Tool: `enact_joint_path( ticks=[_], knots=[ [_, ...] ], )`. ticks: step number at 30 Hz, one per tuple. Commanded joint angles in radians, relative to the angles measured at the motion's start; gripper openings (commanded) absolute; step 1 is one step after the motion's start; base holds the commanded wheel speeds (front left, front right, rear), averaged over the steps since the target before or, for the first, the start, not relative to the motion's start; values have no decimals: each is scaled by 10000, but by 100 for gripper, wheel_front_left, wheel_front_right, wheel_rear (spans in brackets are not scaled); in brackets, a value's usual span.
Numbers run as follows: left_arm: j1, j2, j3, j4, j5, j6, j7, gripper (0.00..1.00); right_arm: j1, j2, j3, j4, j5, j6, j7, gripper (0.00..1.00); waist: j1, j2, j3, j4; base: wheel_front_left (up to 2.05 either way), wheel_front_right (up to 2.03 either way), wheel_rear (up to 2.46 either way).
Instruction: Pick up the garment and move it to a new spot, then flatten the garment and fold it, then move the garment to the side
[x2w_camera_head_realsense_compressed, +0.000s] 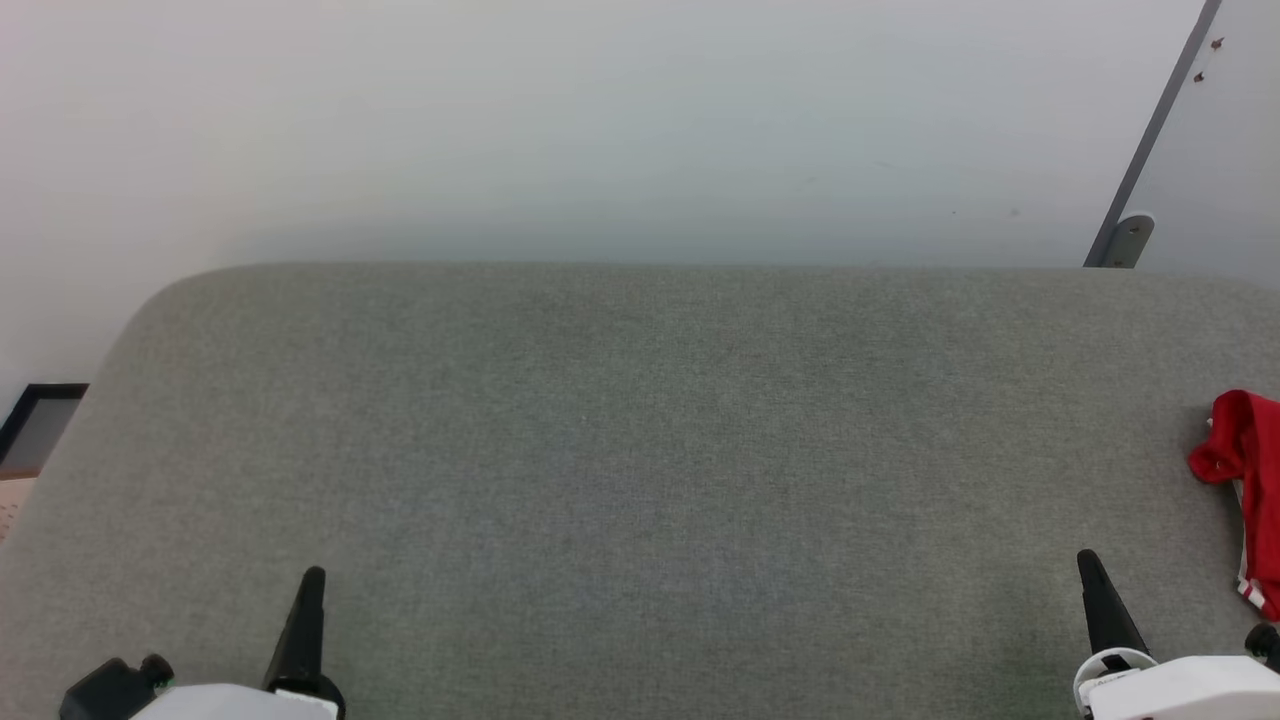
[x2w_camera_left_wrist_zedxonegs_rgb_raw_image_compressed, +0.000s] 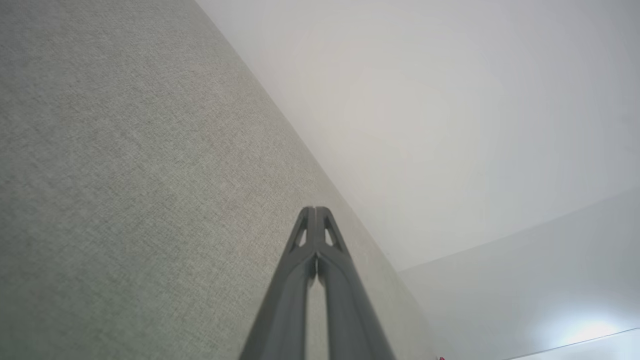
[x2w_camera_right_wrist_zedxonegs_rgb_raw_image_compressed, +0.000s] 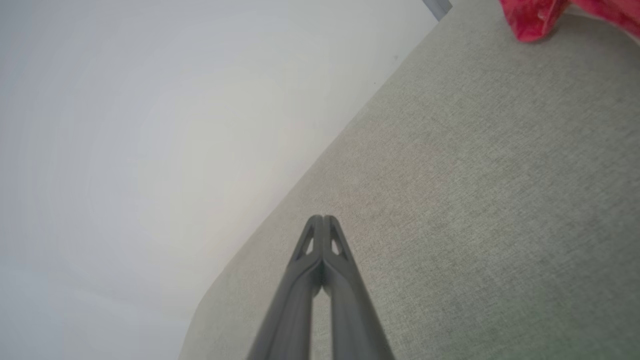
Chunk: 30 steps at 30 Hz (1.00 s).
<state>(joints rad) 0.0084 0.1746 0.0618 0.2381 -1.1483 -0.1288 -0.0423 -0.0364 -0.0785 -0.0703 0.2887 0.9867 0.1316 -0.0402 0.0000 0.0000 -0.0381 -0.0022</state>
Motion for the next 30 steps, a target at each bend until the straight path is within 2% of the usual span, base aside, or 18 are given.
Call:
enact_joint_path(
  ticks=[1,30],
  knots=[
    [-220,14,73,-79,-235,-16,59,0,-259,12,-65,-141,256,-8,67,0,0,0,7,1,0,0,0],
    [-711,-598,305,-10,-2353,-24,795,0,-499,140,-255,-302,3135,-10,783,0,0,0,172,9,0,0,0]
  ],
)
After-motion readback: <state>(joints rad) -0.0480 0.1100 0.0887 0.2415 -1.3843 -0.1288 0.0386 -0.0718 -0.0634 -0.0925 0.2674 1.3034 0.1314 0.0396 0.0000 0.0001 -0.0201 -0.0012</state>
